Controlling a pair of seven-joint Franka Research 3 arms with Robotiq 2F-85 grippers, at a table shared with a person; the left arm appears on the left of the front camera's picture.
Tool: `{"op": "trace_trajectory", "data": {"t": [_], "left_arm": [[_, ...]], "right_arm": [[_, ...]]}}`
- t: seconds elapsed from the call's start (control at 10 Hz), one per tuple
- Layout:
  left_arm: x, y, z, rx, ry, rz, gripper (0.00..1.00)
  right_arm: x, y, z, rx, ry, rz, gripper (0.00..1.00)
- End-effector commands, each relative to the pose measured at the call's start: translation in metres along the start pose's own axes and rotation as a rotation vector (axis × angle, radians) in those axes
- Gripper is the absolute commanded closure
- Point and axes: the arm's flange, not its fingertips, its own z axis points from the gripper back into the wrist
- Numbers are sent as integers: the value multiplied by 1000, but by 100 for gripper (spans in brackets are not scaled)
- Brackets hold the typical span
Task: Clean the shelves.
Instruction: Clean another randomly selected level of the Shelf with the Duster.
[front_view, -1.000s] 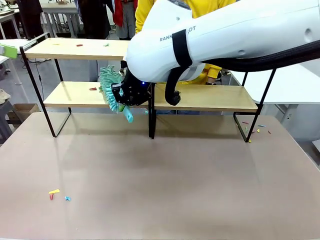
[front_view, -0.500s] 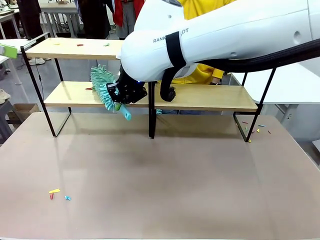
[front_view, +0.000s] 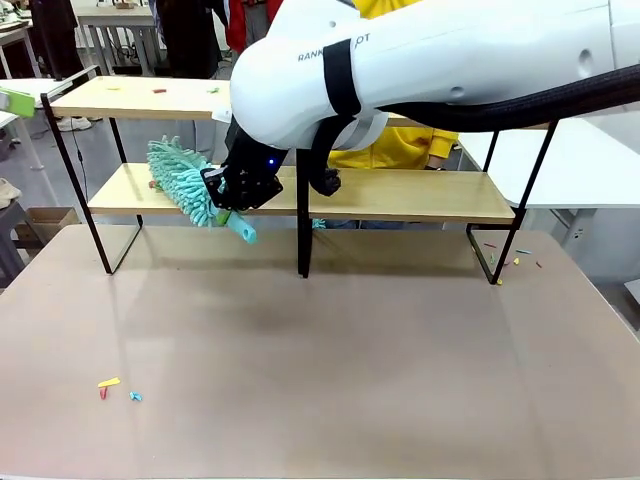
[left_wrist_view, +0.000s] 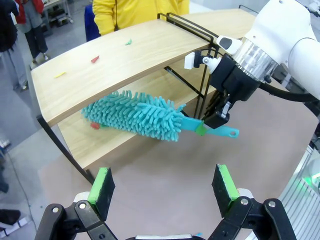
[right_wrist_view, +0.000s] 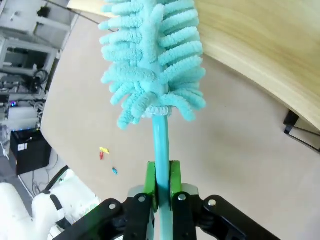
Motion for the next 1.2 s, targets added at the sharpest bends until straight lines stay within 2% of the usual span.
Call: {"op": "trace_trajectory", "data": {"t": [0.0,0.1,0.3,0.4,0.6,0.8,1.0,1.1], "left_arm": [[0,0,0,0,-4,4,0],[0,0,0,0,-4,4,0],[0,0,0,0,-4,4,0],[0,0,0,0,-4,4,0],[0,0,0,0,-4,4,0],[0,0,0,0,-4,4,0],[0,0,0,0,-4,4,0],[0,0,0,0,-4,4,0]], "right_arm": [[-1,-10,12,35,33,75,88],[-4,-11,14,21,92,138,88],[-20,-21,37,122,369,367,88],[-30,-30,53,208,411,431,88],[-48,-51,90,427,393,480,88],[-54,-62,97,587,440,500,88],[-59,-72,100,669,477,485,88],[-64,-77,106,663,480,465,88]]}}
